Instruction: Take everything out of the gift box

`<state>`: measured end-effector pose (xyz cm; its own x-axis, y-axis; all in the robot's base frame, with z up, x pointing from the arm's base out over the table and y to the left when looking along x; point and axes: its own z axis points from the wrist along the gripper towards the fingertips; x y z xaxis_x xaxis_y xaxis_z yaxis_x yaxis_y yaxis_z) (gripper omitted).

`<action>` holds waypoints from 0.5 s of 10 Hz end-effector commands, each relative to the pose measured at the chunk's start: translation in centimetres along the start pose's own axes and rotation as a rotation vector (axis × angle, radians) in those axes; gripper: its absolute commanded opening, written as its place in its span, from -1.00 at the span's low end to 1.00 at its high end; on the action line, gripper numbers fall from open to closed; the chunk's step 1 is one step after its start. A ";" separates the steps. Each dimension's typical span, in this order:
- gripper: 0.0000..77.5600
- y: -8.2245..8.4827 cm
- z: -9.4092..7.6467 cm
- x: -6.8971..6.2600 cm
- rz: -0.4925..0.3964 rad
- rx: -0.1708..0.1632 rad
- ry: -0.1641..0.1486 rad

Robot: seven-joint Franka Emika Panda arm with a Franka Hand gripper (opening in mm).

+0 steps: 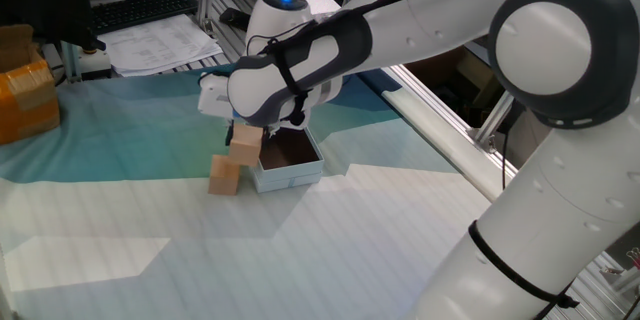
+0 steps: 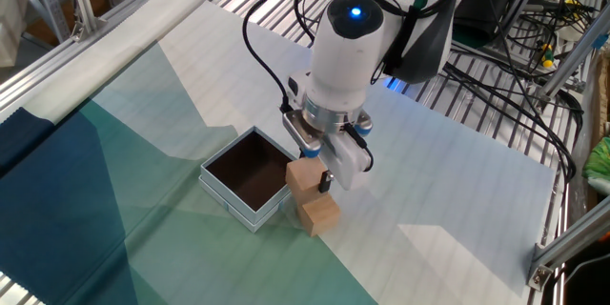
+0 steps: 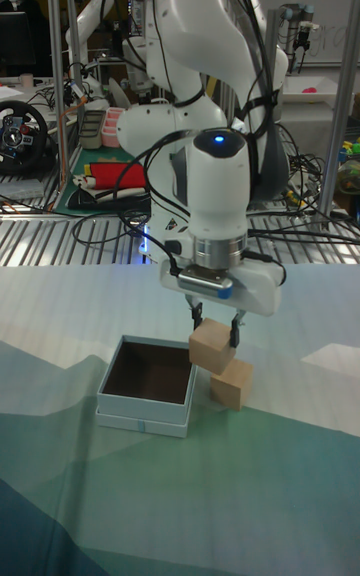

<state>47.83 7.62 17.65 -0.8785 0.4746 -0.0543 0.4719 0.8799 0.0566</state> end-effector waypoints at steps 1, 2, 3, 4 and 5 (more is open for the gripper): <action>-0.97 0.0 -0.2 -0.1 0.009 -0.004 -0.005; -0.97 0.0 -0.2 -0.1 0.002 0.007 -0.010; -0.97 0.0 -0.2 -0.1 -0.010 0.009 -0.009; -0.97 0.0 -0.2 -0.1 -0.041 0.015 0.000; -0.97 0.0 -0.2 -0.1 -0.081 0.018 0.006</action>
<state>47.83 7.58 17.68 -0.8994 0.4335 -0.0560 0.4318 0.9011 0.0401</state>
